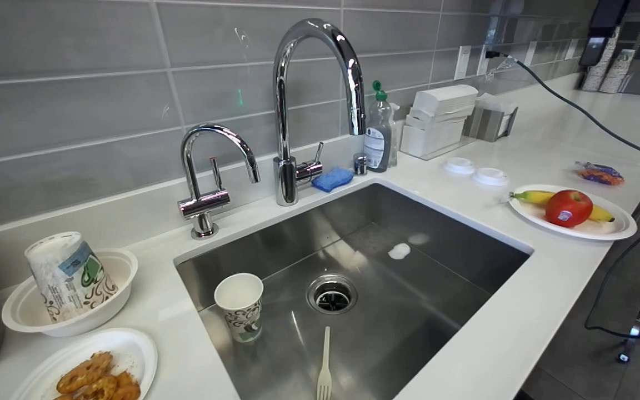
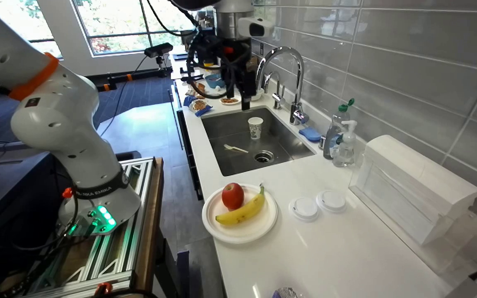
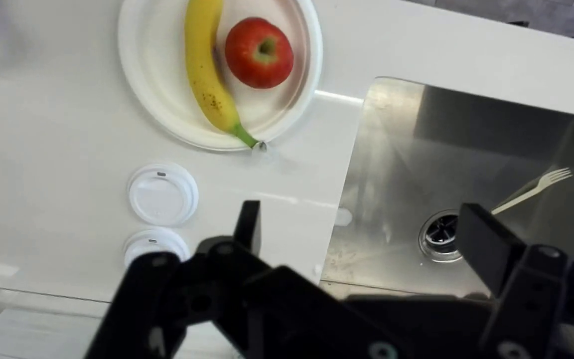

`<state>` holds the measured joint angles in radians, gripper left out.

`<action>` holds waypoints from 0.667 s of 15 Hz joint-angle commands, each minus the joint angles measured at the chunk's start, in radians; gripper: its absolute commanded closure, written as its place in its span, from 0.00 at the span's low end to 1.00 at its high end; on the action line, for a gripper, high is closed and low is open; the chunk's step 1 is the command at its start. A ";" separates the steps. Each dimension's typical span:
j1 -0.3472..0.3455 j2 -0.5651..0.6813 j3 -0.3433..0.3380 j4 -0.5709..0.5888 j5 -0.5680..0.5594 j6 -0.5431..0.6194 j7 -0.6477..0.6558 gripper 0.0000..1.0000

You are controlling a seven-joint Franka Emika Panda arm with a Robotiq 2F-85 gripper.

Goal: Pick up one plastic lid and put it on the white plate

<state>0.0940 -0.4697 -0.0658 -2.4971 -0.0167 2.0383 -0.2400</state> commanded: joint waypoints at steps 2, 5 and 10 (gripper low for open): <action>-0.054 0.224 -0.073 0.093 0.019 0.132 -0.098 0.00; -0.083 0.344 -0.082 0.139 0.018 0.209 -0.113 0.00; -0.123 0.409 -0.062 0.136 0.007 0.318 -0.092 0.00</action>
<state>-0.0067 -0.0591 -0.1507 -2.3616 -0.0110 2.3607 -0.3314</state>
